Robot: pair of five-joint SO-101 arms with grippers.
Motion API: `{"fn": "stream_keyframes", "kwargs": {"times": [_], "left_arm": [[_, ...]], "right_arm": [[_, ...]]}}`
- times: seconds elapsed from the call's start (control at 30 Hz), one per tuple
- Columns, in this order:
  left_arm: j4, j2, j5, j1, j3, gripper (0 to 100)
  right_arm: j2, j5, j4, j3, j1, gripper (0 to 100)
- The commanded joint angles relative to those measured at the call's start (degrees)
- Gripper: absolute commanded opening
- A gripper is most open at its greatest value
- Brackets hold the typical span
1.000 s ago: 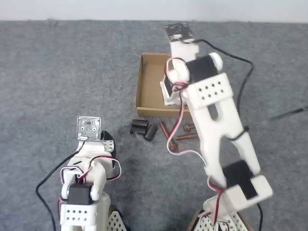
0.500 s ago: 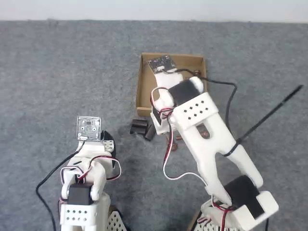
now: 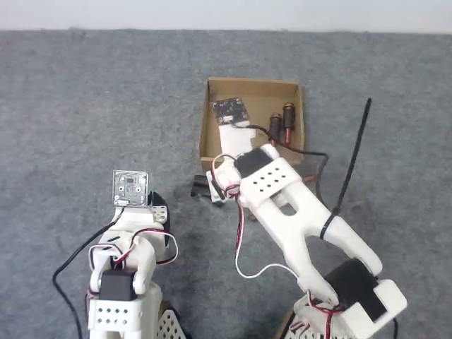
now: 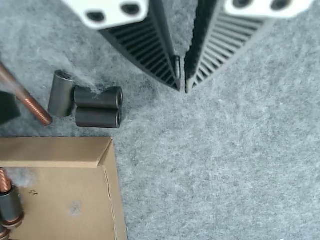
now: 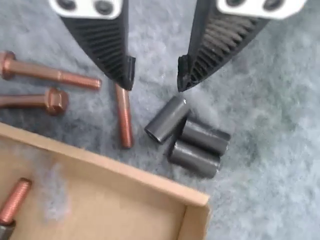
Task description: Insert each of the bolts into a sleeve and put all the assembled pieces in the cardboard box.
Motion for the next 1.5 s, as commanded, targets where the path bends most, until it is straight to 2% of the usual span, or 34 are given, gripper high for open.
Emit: {"fn": "stream_keyframes", "kwargs": {"times": [0.0,0.17,0.5,0.67,0.87,1.27,1.47], "left_arm": [[-2.02,-1.05,-0.53,0.26,-0.66,1],[-2.11,-1.05,-0.53,0.26,-0.66,1],[-2.11,-1.05,-0.53,0.26,-0.66,1],[-2.11,-1.05,-0.53,0.26,-0.66,1],[-2.11,-1.05,-0.53,0.26,-0.66,1],[-2.11,-1.05,-0.53,0.26,-0.66,1],[-2.11,-1.05,-0.53,0.26,-0.66,1]], "right_arm": [[-3.21,-4.57,-6.11,2.37,-0.31,13.6],[-3.21,-5.45,-13.49,6.95,-0.22,13.6],[-3.12,-9.05,-20.79,12.13,-0.31,13.6],[0.48,-9.14,-21.67,10.99,-0.4,13.0],[8.75,-8.88,-21.49,5.63,-1.01,4.2],[12.7,-8.79,-18.42,2.81,-2.07,4.4],[15.87,-8.79,-18.33,1.23,-3.21,13.5]]}}
